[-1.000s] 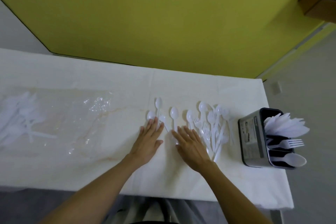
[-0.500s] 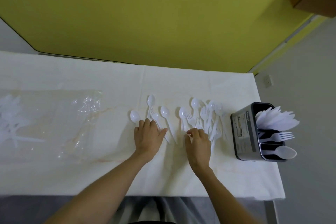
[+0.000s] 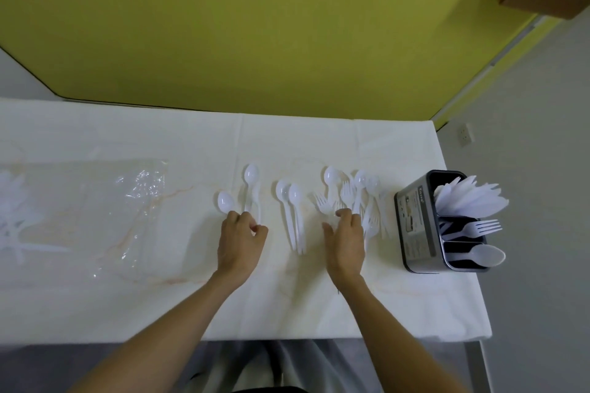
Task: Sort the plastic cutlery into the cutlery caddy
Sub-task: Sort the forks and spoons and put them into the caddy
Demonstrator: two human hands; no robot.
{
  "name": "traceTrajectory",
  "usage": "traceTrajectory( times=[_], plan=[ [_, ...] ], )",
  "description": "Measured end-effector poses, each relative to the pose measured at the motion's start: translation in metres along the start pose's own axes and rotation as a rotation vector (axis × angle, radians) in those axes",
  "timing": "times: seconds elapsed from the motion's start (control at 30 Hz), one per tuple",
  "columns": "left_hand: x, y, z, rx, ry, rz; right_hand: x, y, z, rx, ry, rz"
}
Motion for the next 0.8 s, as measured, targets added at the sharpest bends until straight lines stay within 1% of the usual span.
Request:
traceTrajectory(
  times=[0.03,0.1,0.2,0.27,0.33,0.43,0.5,0.53,0.67,0.8],
  plan=[
    [0.001,0.002,0.000,-0.001,0.026,0.032,0.004,-0.002,-0.002,-0.005,0.035,0.018],
    [0.001,0.006,0.001,-0.004,0.078,0.062,0.003,-0.004,0.000,-0.052,0.071,0.000],
    [0.003,0.010,0.005,-0.006,0.165,0.058,-0.005,0.000,0.010,-0.118,0.030,-0.041],
    [0.008,0.011,0.007,-0.018,0.187,0.070,-0.005,0.001,0.014,-0.137,-0.028,-0.022],
    [0.015,0.012,0.010,-0.035,0.212,0.087,0.001,0.002,0.006,-0.119,-0.122,0.021],
    [0.026,0.012,0.017,-0.061,0.259,0.099,0.028,0.004,-0.018,0.001,-0.258,0.096],
    [0.035,0.011,0.027,-0.108,0.262,0.103,0.051,0.007,-0.031,0.084,-0.280,0.138],
    [0.039,0.010,0.033,-0.135,0.248,0.109,0.060,0.009,-0.034,0.099,-0.268,0.149],
    [0.061,0.011,0.063,-0.229,0.180,0.115,0.076,0.016,-0.032,0.090,-0.239,0.172],
    [0.077,0.010,0.087,-0.261,0.170,0.059,0.074,0.017,-0.027,0.038,-0.279,0.192]
  ],
)
Point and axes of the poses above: each hand's wrist, its own y-axis away from the middle knuckle, its own z-axis out of the palm, x = y × z, the point moved 7 cm from there along -y, towards the middle knuckle, and after that the axes turned 13 degrees about -x, right-handed, at the moved point
